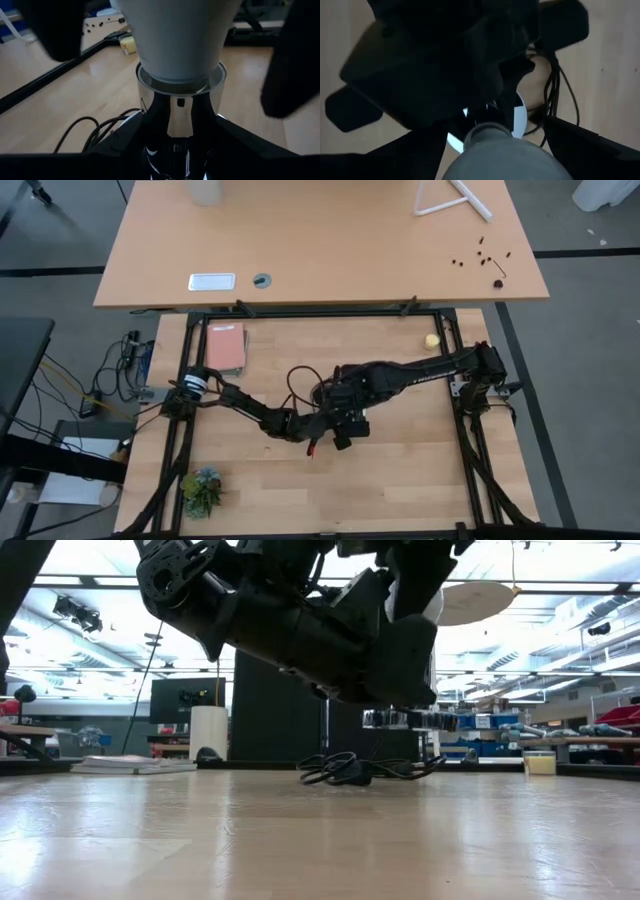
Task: Screw lightbulb
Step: Insert the lightbulb into the lamp
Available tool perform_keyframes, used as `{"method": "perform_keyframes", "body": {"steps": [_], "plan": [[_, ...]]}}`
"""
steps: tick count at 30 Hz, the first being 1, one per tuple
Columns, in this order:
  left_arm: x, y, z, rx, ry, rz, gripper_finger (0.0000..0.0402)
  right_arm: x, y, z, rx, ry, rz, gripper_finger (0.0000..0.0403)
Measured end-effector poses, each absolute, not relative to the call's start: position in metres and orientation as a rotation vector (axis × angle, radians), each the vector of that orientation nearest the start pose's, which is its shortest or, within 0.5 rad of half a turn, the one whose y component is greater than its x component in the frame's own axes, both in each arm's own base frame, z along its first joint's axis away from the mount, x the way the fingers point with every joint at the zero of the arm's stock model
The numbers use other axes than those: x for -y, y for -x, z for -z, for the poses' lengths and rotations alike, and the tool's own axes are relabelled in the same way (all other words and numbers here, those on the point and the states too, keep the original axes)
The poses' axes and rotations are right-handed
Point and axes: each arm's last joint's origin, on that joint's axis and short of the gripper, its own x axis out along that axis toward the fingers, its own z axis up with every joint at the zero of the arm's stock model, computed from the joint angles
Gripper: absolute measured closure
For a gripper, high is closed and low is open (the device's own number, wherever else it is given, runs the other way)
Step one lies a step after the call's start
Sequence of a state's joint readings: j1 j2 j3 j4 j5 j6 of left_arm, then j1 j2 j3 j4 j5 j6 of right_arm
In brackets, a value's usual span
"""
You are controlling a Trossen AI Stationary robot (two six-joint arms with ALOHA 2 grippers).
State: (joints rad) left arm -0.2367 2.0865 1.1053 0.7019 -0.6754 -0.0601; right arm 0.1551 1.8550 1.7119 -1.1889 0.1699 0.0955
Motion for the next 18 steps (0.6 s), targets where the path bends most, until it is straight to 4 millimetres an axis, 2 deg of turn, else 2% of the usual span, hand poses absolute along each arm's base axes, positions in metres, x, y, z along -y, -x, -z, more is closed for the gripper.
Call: {"method": "perform_keyframes", "body": {"steps": [5, 11, 18], "plan": [[0.082, -0.416, -0.138, -0.243, -0.065, -0.439, 0.0207, -0.052, -0.363, -0.295, -1.31, 0.132, 0.077, 0.0054], [0.082, -0.415, -0.137, -0.244, -0.047, -0.442, 0.0207, -0.055, -0.363, -0.296, -1.31, 0.134, 0.072, 0.0057], [0.082, -0.415, -0.137, -0.25, -0.048, -0.432, 0.0207, -0.055, -0.356, -0.308, -1.279, 0.129, 0.06, 0.0058]]}}
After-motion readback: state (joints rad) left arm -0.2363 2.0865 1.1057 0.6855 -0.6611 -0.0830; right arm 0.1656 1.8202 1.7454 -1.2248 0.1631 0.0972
